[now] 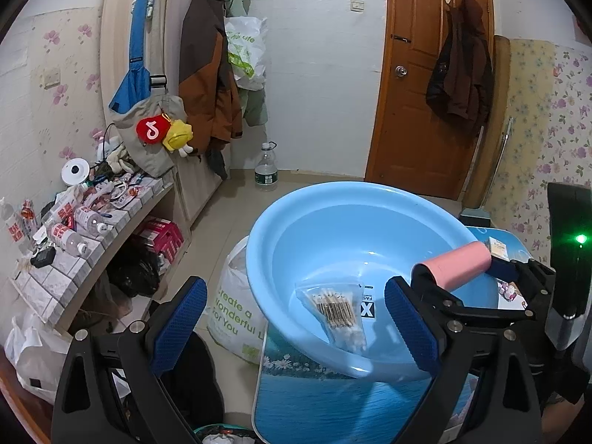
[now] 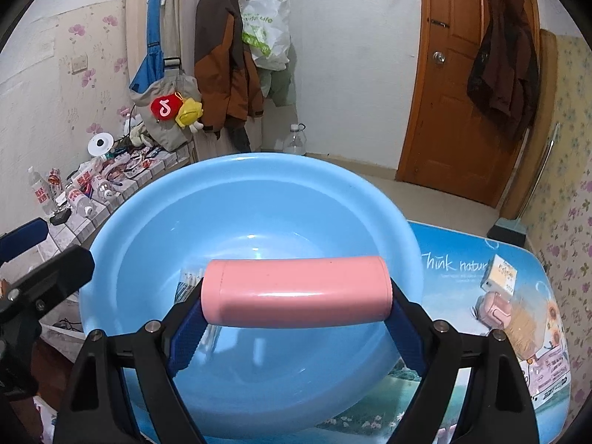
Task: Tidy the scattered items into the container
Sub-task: 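Open the right gripper to drop the pink cylinder into the basin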
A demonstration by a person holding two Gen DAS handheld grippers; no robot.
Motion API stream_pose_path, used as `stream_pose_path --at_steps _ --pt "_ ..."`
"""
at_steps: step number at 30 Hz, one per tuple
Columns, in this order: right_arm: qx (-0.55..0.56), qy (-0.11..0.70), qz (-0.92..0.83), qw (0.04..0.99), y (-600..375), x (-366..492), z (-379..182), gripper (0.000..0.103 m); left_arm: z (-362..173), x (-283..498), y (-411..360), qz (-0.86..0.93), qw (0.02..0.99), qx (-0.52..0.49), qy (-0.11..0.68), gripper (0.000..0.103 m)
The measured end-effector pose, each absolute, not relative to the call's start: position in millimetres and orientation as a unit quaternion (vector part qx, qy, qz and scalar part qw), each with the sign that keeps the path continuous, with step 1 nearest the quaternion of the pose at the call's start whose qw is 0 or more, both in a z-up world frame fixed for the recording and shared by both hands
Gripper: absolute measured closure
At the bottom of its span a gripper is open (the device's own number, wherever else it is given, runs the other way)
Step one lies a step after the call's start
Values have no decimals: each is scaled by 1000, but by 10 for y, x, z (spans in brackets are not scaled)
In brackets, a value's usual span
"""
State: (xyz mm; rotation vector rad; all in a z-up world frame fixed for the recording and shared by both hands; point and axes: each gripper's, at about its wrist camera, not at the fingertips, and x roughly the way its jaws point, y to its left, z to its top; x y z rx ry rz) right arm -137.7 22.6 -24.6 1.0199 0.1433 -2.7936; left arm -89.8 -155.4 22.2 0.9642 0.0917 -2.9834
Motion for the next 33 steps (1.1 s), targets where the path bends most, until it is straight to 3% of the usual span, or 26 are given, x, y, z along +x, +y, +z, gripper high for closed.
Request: stream_pose_path --at_steps 7,12,33 --pt "344 68 -933 80 177 -1380 -244 15 214 -887 -1546 -951 2 308 31 5" --pt "325 91 -939 72 161 -1314 -198 8 204 -880 -1533 -951 -1 309 32 5" --pt "330 54 -940 69 495 -1159 -105 8 209 -803 -1413 -949 -9 312 31 5"
